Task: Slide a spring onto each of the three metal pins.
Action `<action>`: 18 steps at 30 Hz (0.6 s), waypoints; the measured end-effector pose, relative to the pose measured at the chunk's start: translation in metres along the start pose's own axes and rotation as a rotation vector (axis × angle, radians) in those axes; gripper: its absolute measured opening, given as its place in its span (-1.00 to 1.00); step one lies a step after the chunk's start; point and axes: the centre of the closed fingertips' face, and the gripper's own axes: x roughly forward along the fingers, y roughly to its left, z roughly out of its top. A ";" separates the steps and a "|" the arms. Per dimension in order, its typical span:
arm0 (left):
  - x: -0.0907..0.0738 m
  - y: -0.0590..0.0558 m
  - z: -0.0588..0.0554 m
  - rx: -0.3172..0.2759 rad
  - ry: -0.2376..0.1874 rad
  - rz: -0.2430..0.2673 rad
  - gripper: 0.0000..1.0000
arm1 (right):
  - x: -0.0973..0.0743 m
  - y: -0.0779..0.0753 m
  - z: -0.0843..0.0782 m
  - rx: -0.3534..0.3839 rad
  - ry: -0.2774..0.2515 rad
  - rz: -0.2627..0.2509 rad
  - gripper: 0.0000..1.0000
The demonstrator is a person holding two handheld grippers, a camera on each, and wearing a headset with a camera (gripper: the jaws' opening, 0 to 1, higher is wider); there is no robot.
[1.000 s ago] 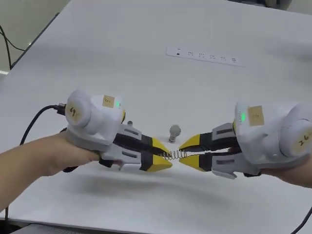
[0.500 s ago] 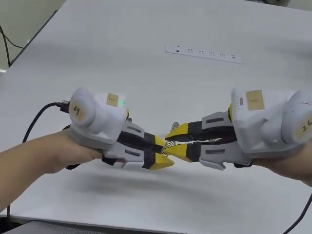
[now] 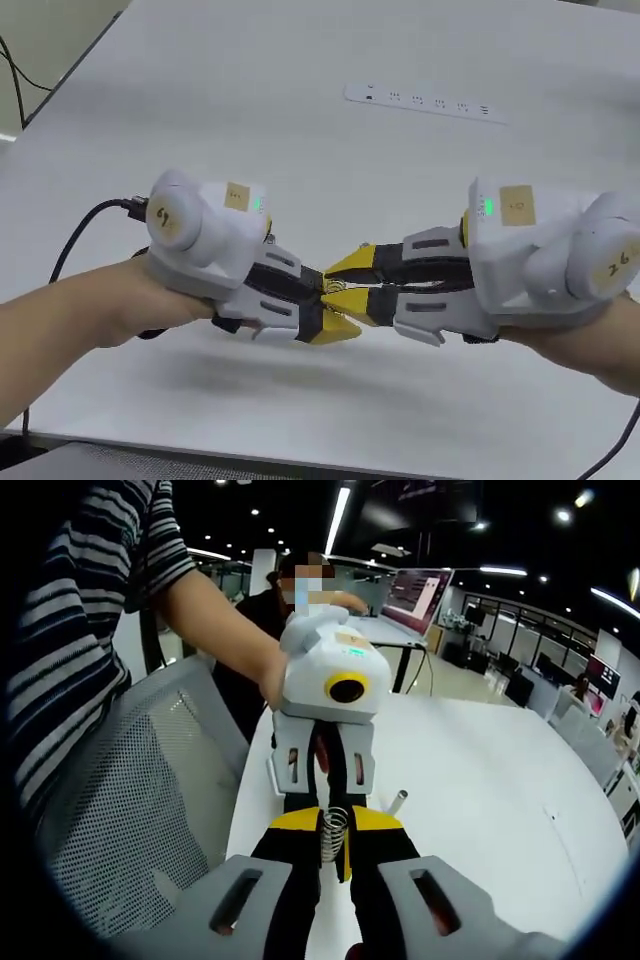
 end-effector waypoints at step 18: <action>-0.010 0.002 0.001 -0.052 -0.008 0.024 -0.82 | -0.002 -0.001 0.001 0.007 0.010 0.003 -0.87</action>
